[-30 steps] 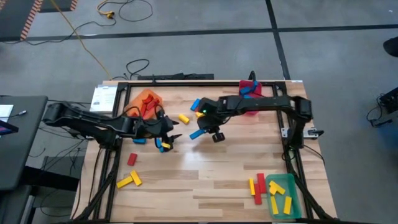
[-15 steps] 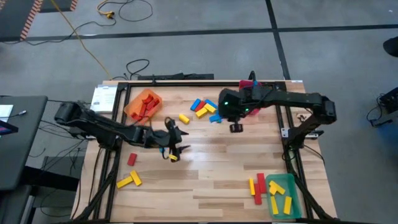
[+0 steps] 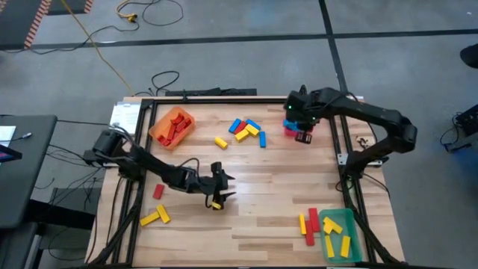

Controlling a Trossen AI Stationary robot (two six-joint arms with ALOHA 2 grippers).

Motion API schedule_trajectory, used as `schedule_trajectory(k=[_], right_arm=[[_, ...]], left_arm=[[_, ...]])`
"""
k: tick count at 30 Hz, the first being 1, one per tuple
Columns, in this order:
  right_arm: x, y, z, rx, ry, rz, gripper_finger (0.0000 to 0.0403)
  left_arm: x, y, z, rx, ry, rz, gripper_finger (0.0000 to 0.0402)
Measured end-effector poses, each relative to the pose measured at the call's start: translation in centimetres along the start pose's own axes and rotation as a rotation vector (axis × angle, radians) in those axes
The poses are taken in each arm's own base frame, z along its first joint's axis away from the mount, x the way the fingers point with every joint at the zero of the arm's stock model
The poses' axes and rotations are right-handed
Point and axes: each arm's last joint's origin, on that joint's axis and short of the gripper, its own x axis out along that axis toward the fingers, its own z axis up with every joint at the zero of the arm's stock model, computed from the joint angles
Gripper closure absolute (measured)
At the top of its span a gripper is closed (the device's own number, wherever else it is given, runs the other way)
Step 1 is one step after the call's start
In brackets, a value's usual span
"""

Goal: Sort blocks
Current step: Put the blue block into the red bin

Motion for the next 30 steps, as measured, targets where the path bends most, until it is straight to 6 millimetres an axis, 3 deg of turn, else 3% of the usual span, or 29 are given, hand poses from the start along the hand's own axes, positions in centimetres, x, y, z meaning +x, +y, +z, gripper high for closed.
schedule_trajectory(k=[13, 19, 30], right_arm=[[9.2, -3.7, -2.6, 0.166, 0.223, -0.040, 0.0310], [11.0, -3.8, -2.3, 0.155, 0.216, -0.052, 0.0310], [12.0, -4.4, -2.1, 0.176, 0.226, -0.065, 0.0310]], left_arm=[[-0.6, -3.0, -0.6, 0.017, -0.031, -0.081, 0.0145], [-0.7, -3.2, -0.6, 0.014, -0.033, -0.088, 0.0145], [-0.7, -3.2, -0.6, -0.025, -0.035, -0.090, 0.0145]])
